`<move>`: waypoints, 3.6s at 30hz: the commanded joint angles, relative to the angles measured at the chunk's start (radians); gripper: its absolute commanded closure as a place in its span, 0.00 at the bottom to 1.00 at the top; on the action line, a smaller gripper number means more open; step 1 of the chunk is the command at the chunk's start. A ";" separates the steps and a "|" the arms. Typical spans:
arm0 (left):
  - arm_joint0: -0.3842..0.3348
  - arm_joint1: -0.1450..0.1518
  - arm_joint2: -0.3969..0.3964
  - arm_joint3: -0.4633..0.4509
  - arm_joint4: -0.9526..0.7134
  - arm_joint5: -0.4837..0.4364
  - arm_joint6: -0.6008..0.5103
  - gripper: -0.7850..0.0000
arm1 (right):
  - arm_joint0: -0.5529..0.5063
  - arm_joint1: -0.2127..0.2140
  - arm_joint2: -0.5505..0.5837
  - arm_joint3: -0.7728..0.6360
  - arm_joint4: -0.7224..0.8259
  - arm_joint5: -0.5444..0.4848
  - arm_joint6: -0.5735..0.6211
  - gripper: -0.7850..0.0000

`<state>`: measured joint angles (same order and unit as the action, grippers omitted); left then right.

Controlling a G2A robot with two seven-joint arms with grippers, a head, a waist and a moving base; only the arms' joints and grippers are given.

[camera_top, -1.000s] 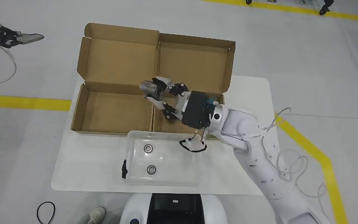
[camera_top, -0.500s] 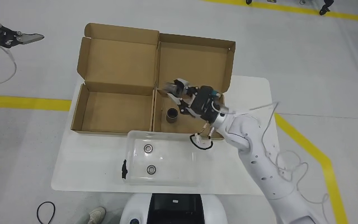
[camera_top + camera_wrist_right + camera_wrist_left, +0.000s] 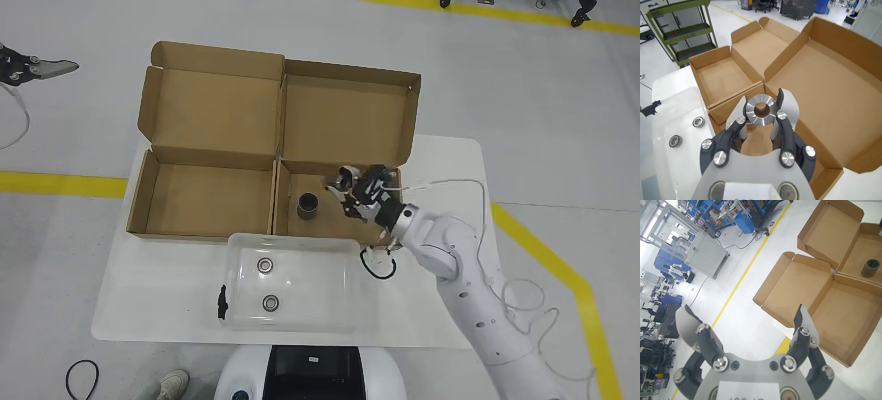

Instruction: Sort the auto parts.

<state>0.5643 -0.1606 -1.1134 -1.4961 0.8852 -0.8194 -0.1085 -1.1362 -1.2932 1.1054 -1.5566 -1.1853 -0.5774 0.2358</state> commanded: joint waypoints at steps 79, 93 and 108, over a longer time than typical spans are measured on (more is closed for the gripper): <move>0.000 0.000 0.000 0.000 0.000 0.000 0.000 0.00 | 0.042 -0.049 -0.369 -0.166 -0.067 0.023 0.329 0.38; 0.000 0.000 0.000 0.000 0.000 0.000 0.000 0.00 | 0.046 -0.051 -0.375 -0.158 -0.080 0.028 0.309 0.35; 0.000 0.000 0.000 0.000 0.000 0.000 0.000 0.00 | 0.046 -0.051 -0.375 -0.158 -0.080 0.028 0.309 0.35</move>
<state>0.5643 -0.1606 -1.1134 -1.4961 0.8852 -0.8194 -0.1085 -1.0898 -1.3440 0.7306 -1.7143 -1.2654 -0.5491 0.5450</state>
